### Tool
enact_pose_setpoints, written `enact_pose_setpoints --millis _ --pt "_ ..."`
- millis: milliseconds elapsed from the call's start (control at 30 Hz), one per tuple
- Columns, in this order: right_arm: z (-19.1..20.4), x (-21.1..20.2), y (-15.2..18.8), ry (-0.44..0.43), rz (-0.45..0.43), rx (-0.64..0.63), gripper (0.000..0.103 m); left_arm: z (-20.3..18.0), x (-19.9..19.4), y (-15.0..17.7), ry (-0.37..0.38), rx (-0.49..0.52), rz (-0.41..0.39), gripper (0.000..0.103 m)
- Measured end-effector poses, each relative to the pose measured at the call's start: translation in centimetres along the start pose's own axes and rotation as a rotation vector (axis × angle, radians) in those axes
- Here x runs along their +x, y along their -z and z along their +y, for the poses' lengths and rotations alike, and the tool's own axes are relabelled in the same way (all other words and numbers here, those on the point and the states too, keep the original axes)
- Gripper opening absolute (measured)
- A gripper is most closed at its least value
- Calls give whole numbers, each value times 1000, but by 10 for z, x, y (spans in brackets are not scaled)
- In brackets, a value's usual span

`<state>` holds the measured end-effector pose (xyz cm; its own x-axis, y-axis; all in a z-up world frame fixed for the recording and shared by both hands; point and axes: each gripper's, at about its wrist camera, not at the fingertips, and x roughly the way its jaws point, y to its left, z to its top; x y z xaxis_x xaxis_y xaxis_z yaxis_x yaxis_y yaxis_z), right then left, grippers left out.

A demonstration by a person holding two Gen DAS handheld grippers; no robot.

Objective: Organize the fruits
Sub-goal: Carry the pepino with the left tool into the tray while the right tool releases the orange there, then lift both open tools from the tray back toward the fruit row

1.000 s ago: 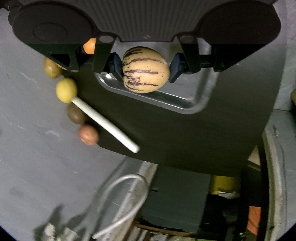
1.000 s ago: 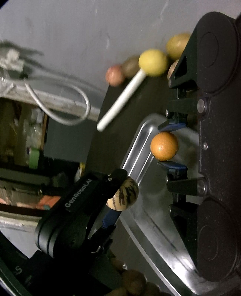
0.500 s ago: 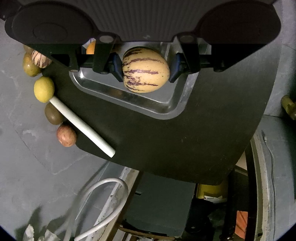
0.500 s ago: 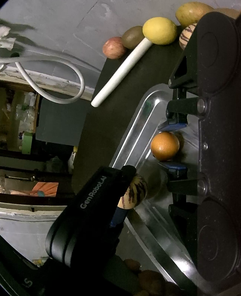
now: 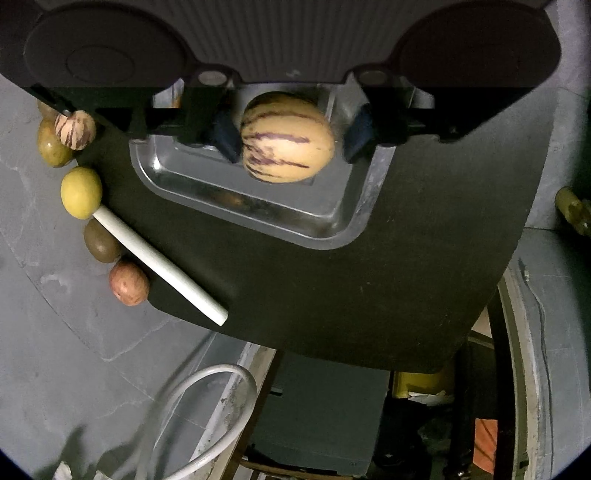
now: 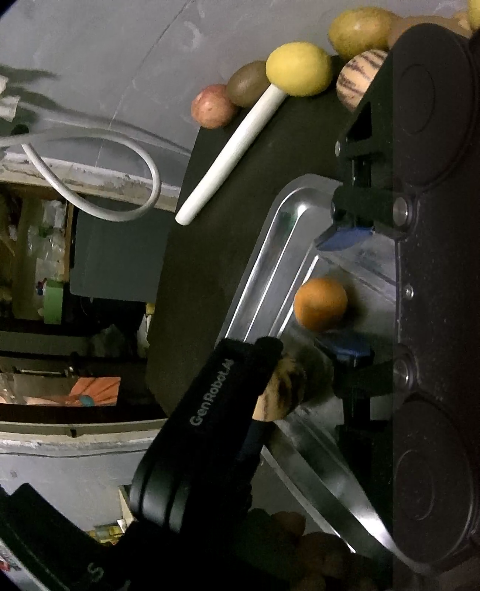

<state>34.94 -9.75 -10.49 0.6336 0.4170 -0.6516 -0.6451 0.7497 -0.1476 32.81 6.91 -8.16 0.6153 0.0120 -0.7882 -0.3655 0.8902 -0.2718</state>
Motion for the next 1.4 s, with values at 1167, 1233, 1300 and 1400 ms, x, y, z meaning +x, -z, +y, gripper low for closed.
enact_pose_setpoints --millis 1167,1233,1300,1400 --pt "70 -194 92 169 -69 227 102 30 -157 111 24 165 -21 102" --pt "74 -204 99 182 -64 240 102 31 -164 121 28 183 -12 102" --pt "77 -213 109 195 -62 255 102 31 -169 129 31 203 -8 102" --pt "78 -224 123 215 -45 275 102 31 -175 142 38 233 12 102"
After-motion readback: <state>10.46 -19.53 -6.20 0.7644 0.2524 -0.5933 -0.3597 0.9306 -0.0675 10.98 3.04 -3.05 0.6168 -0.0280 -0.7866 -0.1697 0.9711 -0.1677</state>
